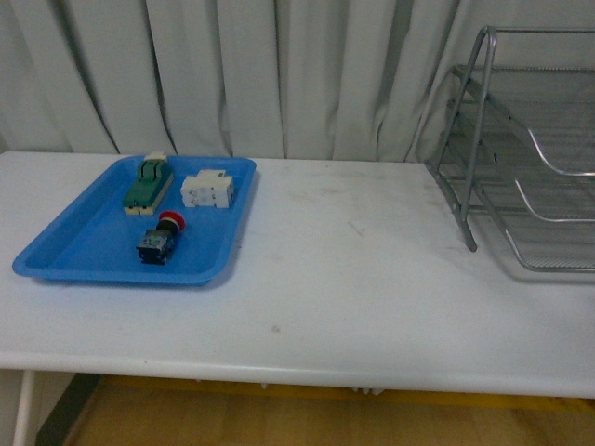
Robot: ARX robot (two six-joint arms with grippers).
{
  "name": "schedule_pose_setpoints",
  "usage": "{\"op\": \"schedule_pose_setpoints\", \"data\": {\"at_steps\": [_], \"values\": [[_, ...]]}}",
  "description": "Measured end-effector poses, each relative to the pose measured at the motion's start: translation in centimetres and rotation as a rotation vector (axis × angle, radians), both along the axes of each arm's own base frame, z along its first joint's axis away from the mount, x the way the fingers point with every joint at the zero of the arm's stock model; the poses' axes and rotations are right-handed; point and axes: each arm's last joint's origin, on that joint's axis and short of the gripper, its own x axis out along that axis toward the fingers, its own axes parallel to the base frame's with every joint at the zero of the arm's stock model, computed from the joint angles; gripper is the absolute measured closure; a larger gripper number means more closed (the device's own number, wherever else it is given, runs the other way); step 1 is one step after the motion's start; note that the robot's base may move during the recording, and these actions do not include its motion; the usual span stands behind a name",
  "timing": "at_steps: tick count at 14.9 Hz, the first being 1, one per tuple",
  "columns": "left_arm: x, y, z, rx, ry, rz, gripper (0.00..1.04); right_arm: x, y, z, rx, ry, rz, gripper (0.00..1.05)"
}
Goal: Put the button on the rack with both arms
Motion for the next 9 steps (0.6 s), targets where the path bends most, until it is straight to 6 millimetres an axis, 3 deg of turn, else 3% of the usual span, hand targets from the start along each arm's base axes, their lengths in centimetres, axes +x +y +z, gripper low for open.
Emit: {"op": "schedule_pose_setpoints", "data": {"at_steps": [4,6,9], "values": [[0.0,0.0,0.0,0.0,0.0,0.0,0.07,3.1,1.3,-1.0,0.031,-0.011,0.076,0.06],[0.0,0.0,0.0,0.0,0.0,0.0,0.07,3.4,1.9,-2.7,0.044,0.031,0.094,0.06],[0.0,0.0,0.0,0.0,0.0,0.0,0.07,3.8,2.4,-3.6,0.027,0.045,0.108,0.06]]}}
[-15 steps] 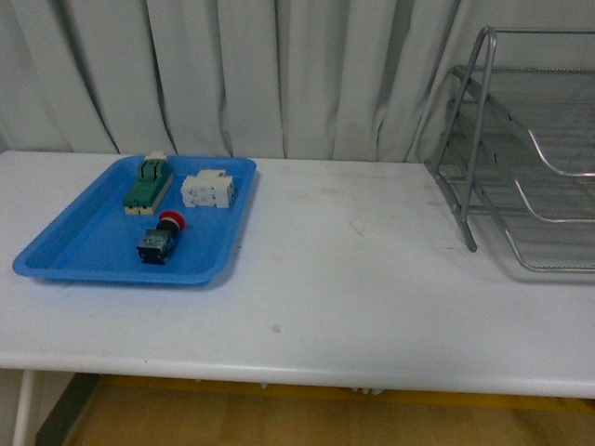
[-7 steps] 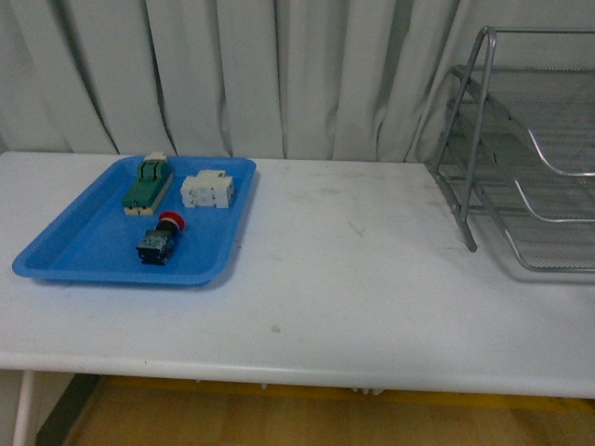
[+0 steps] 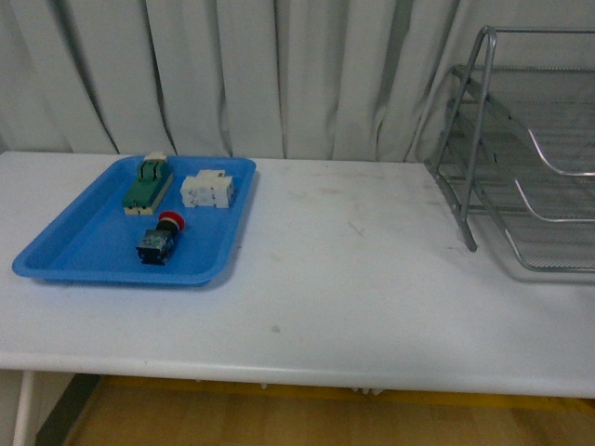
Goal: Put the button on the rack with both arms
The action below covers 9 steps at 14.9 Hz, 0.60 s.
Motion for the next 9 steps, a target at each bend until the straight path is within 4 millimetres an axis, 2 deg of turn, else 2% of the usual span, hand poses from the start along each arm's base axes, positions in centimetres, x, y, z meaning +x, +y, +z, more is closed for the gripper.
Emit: {"op": "schedule_pose_setpoints", "data": {"at_steps": [9], "values": [[0.0,0.0,0.0,0.0,0.0,0.0,0.07,1.1,0.1,-1.4,-0.05,0.006,0.025,0.06]]}}
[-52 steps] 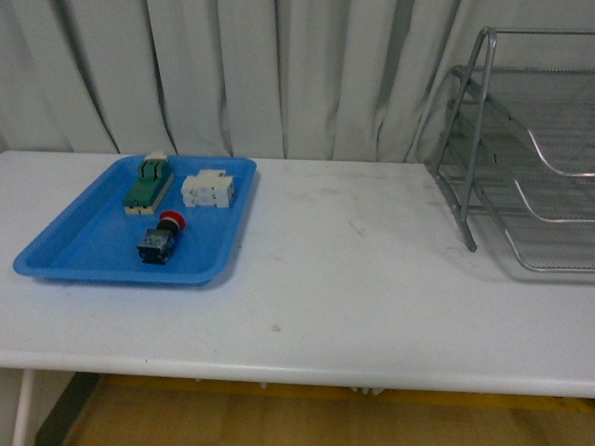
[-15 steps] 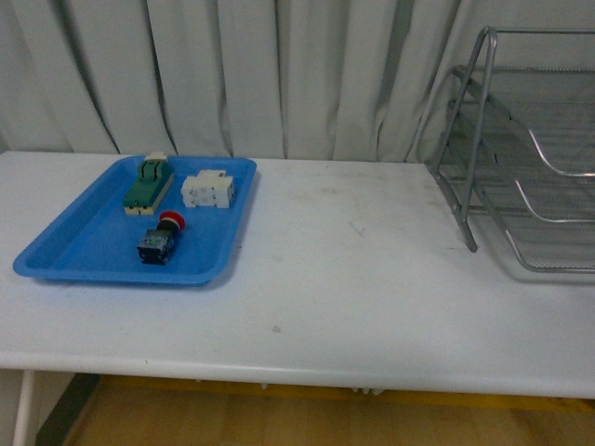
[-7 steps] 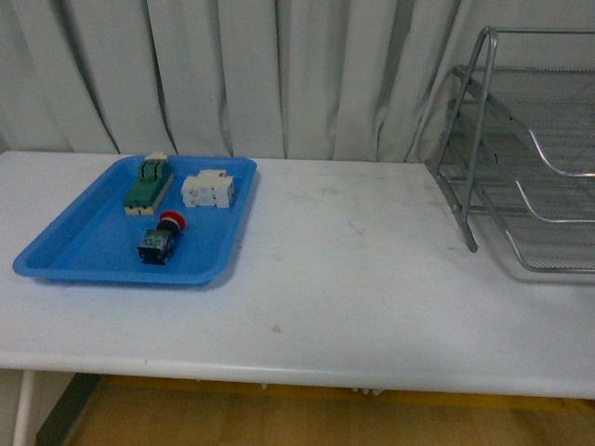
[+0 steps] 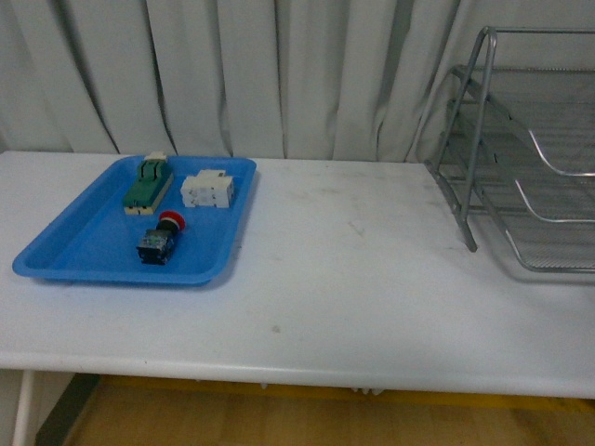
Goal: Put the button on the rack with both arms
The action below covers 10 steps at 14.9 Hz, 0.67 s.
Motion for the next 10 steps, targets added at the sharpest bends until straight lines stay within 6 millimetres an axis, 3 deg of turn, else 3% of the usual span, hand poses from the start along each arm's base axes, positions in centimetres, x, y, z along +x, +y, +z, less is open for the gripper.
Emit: {"op": "schedule_pose_setpoints", "data": {"at_steps": [10], "values": [[0.0,0.0,0.0,0.0,0.0,0.0,0.07,3.0,-1.6,-0.5,-0.049,-0.002,-0.009,0.06]]}}
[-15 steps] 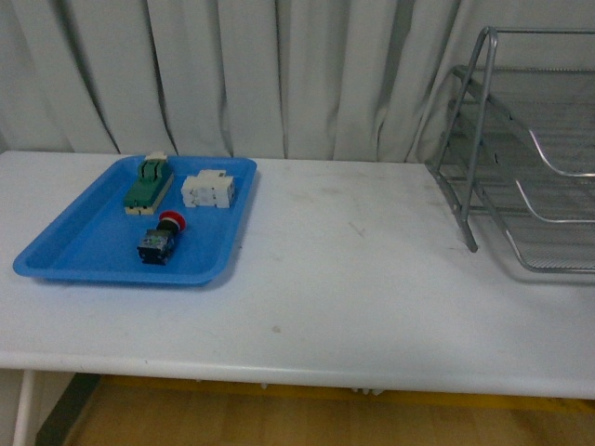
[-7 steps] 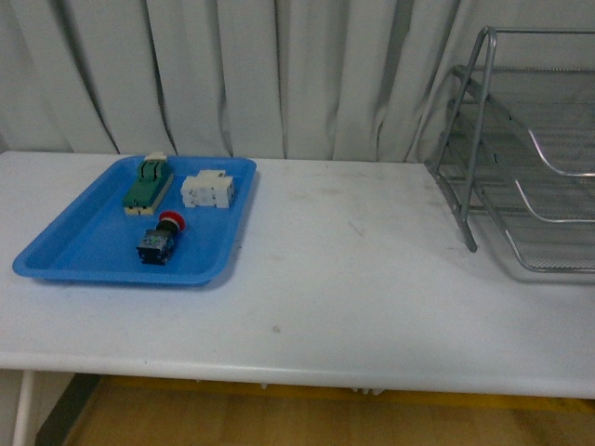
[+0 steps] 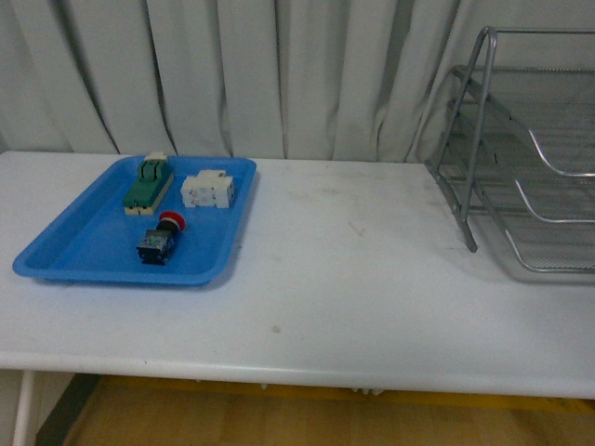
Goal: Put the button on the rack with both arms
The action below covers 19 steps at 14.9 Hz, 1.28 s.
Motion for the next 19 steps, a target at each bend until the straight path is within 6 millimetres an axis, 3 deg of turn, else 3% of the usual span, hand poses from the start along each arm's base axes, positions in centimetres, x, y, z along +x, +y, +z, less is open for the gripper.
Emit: {"op": "schedule_pose_setpoints", "data": {"at_steps": [2,3,5,6,8,14,15,19], "values": [[0.0,0.0,0.0,0.0,0.0,0.0,0.07,0.6,0.0,0.2,-0.005,-0.006,-0.003,0.09],[0.0,0.0,0.0,0.0,0.0,0.0,0.07,1.0,0.2,0.2,0.0,0.005,-0.001,0.18],[0.0,0.0,0.0,0.0,0.0,0.0,0.07,1.5,0.8,0.2,0.002,0.011,0.018,0.18],[0.0,0.0,0.0,0.0,0.0,0.0,0.07,1.7,1.0,0.2,0.0,0.01,0.024,0.26],[0.0,0.0,0.0,0.0,0.0,0.0,0.07,2.3,1.5,0.4,-0.004,0.006,0.039,0.3],[0.0,0.0,0.0,0.0,0.0,0.0,0.07,2.9,2.2,0.8,0.012,-0.026,0.048,0.97],[0.0,0.0,0.0,0.0,0.0,0.0,0.07,2.8,2.2,0.4,0.064,-0.024,0.038,1.01],[0.0,0.0,0.0,0.0,0.0,0.0,0.07,1.8,2.5,0.0,0.118,-0.044,0.029,1.01]]}}
